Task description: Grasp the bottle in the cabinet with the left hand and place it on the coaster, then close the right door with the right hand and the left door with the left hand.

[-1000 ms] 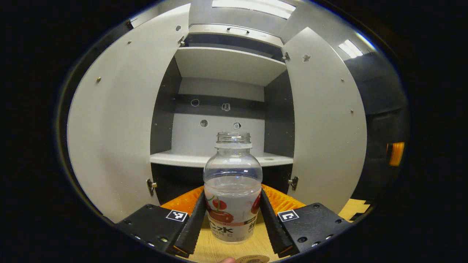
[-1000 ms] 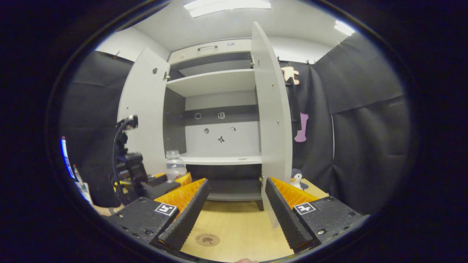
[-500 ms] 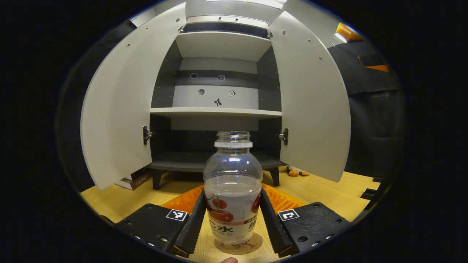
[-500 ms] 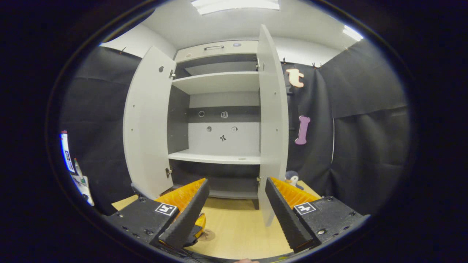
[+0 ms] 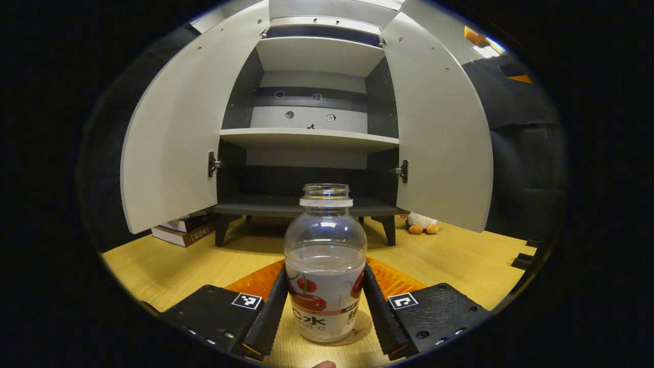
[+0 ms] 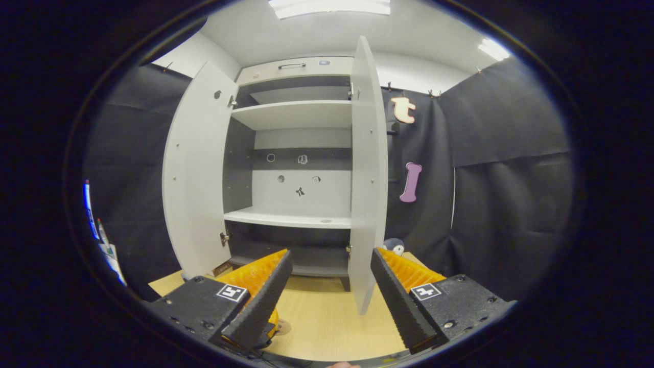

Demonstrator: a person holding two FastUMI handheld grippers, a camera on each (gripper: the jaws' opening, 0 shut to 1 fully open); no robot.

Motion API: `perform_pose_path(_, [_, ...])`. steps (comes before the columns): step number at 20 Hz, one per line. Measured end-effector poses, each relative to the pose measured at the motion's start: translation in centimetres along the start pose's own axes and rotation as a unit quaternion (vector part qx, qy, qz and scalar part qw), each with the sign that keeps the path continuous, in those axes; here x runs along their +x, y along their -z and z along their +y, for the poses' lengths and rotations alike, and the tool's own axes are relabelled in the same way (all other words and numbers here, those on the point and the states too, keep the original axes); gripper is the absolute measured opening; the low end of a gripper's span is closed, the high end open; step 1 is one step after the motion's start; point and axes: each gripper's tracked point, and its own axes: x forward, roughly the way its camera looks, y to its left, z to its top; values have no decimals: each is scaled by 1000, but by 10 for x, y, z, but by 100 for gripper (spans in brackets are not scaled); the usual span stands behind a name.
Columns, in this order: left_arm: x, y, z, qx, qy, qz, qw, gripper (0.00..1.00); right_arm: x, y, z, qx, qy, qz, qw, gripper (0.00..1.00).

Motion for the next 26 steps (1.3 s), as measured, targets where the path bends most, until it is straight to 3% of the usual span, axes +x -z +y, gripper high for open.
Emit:
perform_pose_path(6, [-3,3,-5,-2,7,-2,1000,75,6,6,8,-10,-12,11,1000,100])
perform_pose_path(8, [-3,7,-3,-3,6,7,1000,79,9,7,13,-10,-18,12,1000,100])
perform_pose_path(11, [-5,6,-1,-8,10,24,1000,96,12,10,14,-10,-21,15,1000,100])
perform_pose_path(12, [-7,1,-2,-11,14,23,1000,96,13,13,13,-8,-21,17,1000,100])
perform_pose_path(19, [-29,-64,4,-34,17,-29,999,95,13,17,4,12,-18,16,1000,99])
perform_pose_path(23, [-50,-124,13,-51,1,-76,996,95,16,-22,-12,18,-37,-48,998,100])
perform_pose_path(26, [-65,-165,15,-63,10,-87,994,95,24,-70,-62,13,18,-101,995,100])
